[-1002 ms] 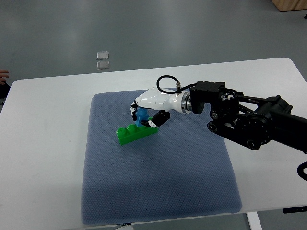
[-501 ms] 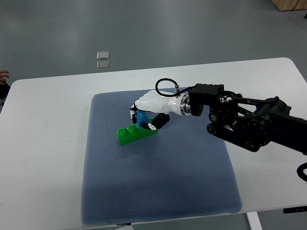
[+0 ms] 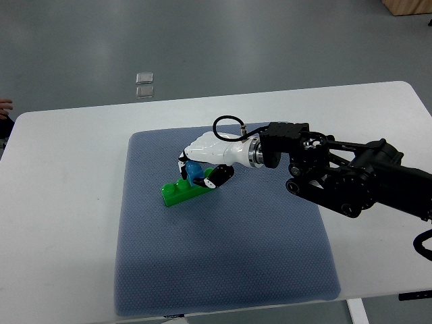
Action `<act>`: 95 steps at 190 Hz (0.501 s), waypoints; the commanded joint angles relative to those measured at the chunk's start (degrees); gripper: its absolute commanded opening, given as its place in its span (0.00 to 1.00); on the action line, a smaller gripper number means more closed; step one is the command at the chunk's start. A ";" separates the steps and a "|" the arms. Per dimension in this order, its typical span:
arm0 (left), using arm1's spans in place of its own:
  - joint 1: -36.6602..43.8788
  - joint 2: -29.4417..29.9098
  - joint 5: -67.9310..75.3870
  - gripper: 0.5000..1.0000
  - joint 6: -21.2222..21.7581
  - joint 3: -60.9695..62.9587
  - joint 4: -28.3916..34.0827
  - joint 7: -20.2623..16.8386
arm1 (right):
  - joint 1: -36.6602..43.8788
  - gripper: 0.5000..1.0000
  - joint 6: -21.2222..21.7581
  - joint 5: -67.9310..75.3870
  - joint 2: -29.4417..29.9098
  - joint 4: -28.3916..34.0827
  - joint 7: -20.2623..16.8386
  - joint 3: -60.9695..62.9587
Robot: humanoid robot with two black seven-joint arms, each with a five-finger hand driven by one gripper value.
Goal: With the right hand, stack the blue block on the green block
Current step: 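Lower the blue block onto the green block's studs and press down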
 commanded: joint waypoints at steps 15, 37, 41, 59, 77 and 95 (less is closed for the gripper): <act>-0.01 0.00 0.00 1.00 0.00 -0.02 0.00 0.00 | 0.03 0.09 0.00 -0.09 0.02 0.00 0.00 -0.05; -0.01 0.00 0.00 1.00 0.00 -0.02 0.00 0.00 | -0.14 0.09 -0.18 -0.18 0.11 0.00 -0.09 -0.05; -0.01 0.00 0.00 1.00 0.00 -0.02 0.00 0.00 | -0.14 0.09 -0.35 -0.26 0.11 0.00 -0.09 -0.05; 0.08 0.00 0.00 1.00 0.00 -0.02 0.00 0.00 | -0.14 0.09 -0.97 -0.35 0.64 -0.35 -0.09 -0.05; -0.01 0.00 0.00 1.00 0.00 -0.02 0.00 0.00 | -0.23 0.09 -1.06 -0.44 1.25 -0.88 -0.09 -0.05; -0.01 0.00 0.00 1.00 0.00 -0.02 0.00 0.00 | -0.49 0.09 -1.32 -0.44 1.25 -1.23 -0.09 -0.05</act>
